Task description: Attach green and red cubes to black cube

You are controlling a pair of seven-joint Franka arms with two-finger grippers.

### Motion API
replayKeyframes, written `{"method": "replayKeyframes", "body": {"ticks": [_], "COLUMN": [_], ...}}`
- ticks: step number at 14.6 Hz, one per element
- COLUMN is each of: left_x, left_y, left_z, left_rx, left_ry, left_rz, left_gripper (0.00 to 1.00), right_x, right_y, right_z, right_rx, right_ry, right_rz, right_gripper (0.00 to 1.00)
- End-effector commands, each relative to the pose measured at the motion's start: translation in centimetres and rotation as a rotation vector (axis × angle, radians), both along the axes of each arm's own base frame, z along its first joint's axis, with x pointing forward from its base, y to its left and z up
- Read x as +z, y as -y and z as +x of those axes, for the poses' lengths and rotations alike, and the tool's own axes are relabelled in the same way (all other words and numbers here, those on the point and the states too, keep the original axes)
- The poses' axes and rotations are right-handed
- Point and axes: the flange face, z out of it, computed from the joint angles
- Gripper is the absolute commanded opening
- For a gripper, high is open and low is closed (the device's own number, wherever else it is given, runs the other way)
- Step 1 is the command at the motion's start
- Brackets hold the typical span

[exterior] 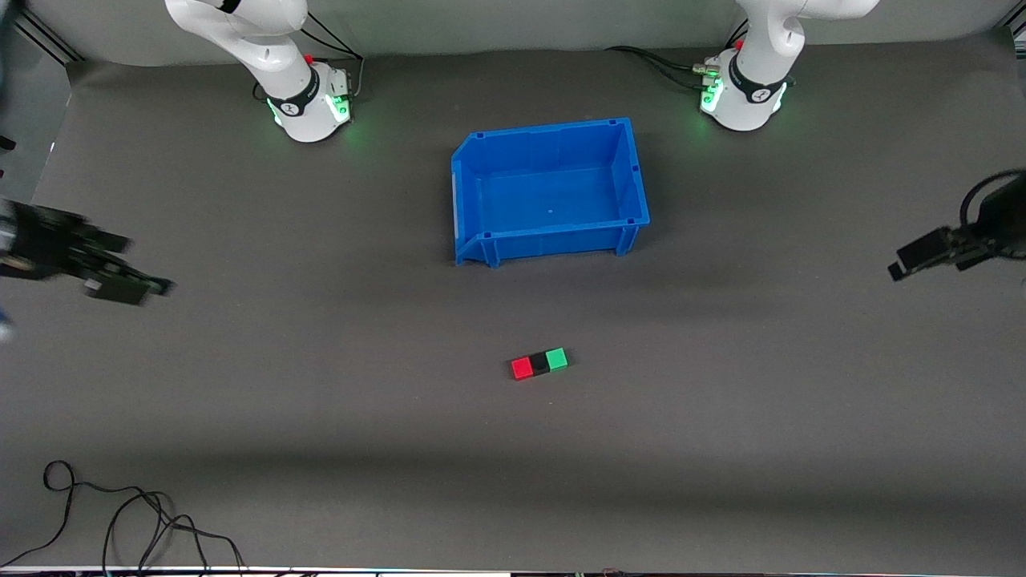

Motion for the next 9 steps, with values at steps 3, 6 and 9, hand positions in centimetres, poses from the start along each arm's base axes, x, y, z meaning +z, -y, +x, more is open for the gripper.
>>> {"method": "replayKeyframes", "body": {"ticks": [3,6,9], "left_x": [1.1,0.9,0.9], "left_y": [2.6,2.9,3.4], "left_z": [-1.5,-1.7,-1.7], "left_rx": [-0.133,-0.17,-0.19], "left_ry": [-0.017,-0.035,-0.034], "left_rz": [0.07,0.071,0.071], "left_gripper": [1.0,1.0,1.0], "right_x": [-0.8,-1.4,-1.8], "right_y": [2.1,1.8,0.8], "right_z": [-1.9,-2.0,-2.3], "right_rx": [0.344,0.389,0.405], "right_ry": [0.019,0.037,0.057], "right_rz": [-0.027,-0.054,-0.071], "right_gripper": [1.0,1.0,1.0]}}
